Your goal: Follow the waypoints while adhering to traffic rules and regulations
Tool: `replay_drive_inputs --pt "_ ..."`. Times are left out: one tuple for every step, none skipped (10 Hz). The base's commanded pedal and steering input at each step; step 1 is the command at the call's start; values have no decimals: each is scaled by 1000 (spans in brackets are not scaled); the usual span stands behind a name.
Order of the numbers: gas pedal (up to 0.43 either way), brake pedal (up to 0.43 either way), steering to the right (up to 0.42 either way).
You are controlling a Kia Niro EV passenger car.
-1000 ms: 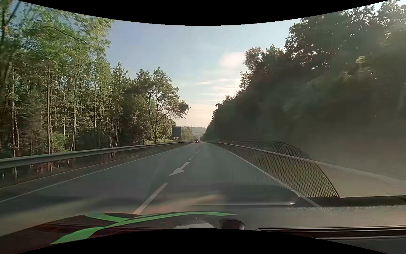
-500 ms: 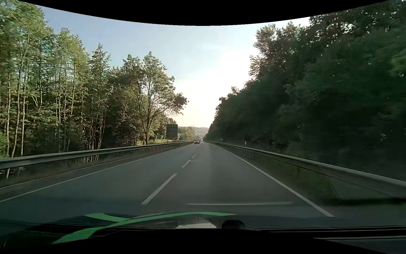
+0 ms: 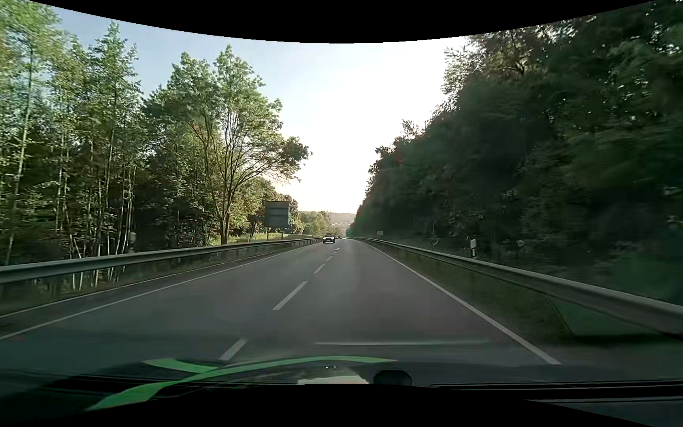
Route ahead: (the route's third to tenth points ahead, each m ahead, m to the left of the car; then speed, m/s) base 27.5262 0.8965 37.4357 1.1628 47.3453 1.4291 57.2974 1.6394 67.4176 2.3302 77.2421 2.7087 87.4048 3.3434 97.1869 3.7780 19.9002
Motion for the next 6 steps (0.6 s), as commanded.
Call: replay_drive_inputs --pt "150 0 -7" --pt "150 0 -5" --pt "157 0 -5" --pt "157 0 -5" --pt "157 0 -5" --pt "157 0 -5"
